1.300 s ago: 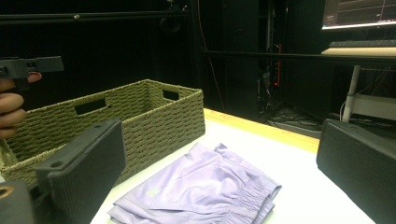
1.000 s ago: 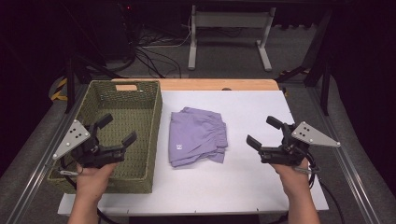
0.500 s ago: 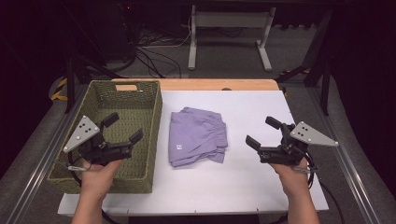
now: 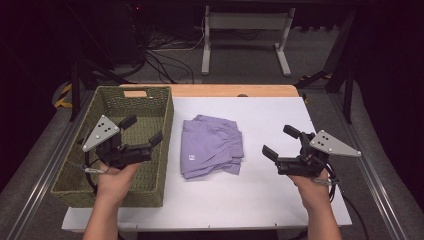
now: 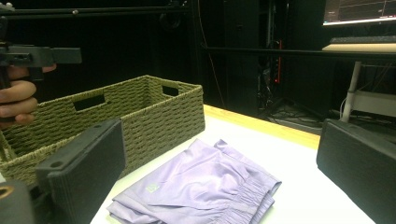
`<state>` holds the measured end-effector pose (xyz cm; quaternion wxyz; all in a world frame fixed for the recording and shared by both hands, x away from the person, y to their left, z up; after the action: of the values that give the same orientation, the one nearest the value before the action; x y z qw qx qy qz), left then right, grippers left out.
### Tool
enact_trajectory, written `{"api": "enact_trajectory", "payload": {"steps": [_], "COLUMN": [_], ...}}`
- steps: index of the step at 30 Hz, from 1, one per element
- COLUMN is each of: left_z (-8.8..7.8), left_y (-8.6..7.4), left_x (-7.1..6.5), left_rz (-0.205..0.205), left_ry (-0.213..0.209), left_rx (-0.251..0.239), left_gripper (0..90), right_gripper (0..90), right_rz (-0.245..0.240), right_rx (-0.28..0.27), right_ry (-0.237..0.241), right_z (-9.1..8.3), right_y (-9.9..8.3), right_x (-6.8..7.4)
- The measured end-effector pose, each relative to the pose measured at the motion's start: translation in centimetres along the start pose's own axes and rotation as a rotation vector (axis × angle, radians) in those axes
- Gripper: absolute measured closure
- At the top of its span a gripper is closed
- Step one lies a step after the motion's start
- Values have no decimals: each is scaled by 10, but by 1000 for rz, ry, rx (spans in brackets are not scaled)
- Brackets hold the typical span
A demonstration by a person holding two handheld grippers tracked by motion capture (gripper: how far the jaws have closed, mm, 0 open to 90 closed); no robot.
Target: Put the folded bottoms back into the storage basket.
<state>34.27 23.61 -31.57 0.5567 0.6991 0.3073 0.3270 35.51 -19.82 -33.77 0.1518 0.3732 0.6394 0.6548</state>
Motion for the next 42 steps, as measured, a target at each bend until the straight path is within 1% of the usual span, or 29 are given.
{"api": "enact_trajectory", "payload": {"steps": [4, 6, 11, 13, 14, 17, 21, 24, 25, 26, 30, 33, 36, 38, 40, 42], "left_z": [6, 9, 18, 25, 25, 31, 38, 44, 47, 47, 53, 56, 60, 62, 65, 68], "left_y": [4, 5, 8, 10, 10, 12, 15, 17, 17, 17, 18, 19, 20, 20, 20, 21], "left_x": [0, -2, -6, -8, -8, -10, -13, -15, -15, -15, -15, -16, -17, -18, -18, -18], "left_rz": [-3, -6, 10, 7, 7, 11, 14, 4, -4, -4, -39, -38, -46, -46, -51, -56], "left_ry": [-2, -4, -14, -21, -21, -22, -16, -24, -21, -21, -34, -10, 3, -6, -19, -22], "left_rx": [8, 18, 37, 57, 57, 78, 103, 126, 149, 149, 194, 219, 238, 252, 264, 274], "left_gripper": [25, 34, 33, 29, 29, 25, 23, 23, 25, 30, 30, 35, 40, 42, 63, 64], "right_gripper": [22, 22, 21, 21, 21, 20, 20, 20, 19, 19, 20, 19, 20, 20, 19, 19], "right_rz": [0, 7, 8, 9, 10, 11, 13, 13, 13, 13, 16, 16, 18, 17, 16, 14], "right_rx": [-1, 0, -1, -2, -1, 2, 0, 0, -1, -2, -2, -1, 0, 0, 1, 3], "right_ry": [2, 8, 11, 13, 13, 14, 16, 15, 16, 16, 19, 19, 20, 20, 20, 20], "right_z": [-1, -1, -2, -2, -2, -2, -3, -3, -3, -3, -4, -4, -4, -3, -3, -4], "right_y": [0, 1, 1, 2, 2, 1, 2, 2, 2, 3, 3, 3, 3, 3, 3, 3], "right_x": [0, -1, 0, 0, 0, -1, -1, -1, -1, -1, -1, 0, 0, -1, 0, 0]}}
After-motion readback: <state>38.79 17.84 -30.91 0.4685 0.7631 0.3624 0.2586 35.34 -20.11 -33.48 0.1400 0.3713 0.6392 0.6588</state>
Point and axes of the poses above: each handheld gripper's, and its own axes: z roughly forward along the jaws, y roughly out of its top, x roughly to its left, the point moved 2 cm from there along z, roughly forward along the jaws, and after that the axes turned 13 degrees about z, right-handed, at the moved point
